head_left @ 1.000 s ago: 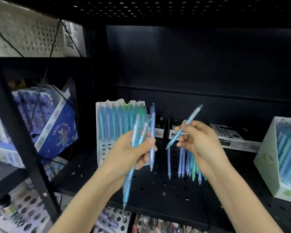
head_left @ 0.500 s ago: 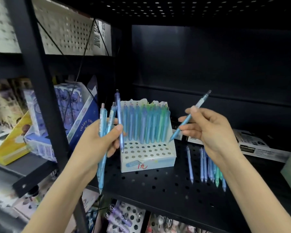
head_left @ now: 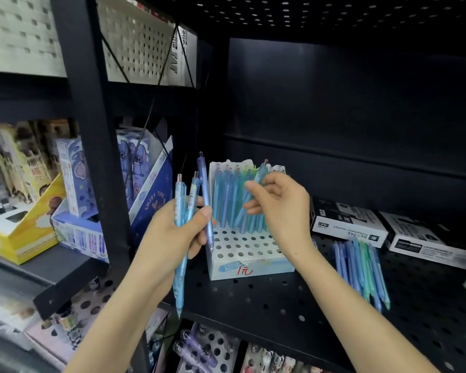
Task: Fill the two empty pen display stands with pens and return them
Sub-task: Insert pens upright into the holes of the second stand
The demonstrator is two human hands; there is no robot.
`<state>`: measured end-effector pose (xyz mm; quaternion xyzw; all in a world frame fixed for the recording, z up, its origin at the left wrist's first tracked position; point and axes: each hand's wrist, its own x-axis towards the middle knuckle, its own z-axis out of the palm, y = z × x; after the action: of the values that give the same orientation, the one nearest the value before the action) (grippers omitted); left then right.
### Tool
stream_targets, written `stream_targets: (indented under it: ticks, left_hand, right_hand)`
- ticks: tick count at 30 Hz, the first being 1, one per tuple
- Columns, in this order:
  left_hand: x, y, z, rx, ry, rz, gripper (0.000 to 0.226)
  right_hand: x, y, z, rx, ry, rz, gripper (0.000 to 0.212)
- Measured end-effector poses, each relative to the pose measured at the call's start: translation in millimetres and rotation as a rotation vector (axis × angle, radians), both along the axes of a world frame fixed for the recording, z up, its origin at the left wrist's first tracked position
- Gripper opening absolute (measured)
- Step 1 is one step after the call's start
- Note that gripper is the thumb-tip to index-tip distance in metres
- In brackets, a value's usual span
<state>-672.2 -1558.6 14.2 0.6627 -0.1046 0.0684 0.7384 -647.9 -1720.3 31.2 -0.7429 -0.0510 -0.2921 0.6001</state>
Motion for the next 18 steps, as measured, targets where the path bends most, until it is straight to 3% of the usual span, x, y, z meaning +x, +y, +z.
stream_targets:
  ticks: [12,18]
  left_hand:
    - [9,3,-3,0.0,-0.008,-0.044,0.004]
    - [9,4,-1,-0.003,-0.007,-0.074,0.003]
  right_hand:
    - [19,16,-12,-0.513,0.085,-0.267,0.028]
    - [21,15,-6,-0.611,0.163,-0.26,0.037]
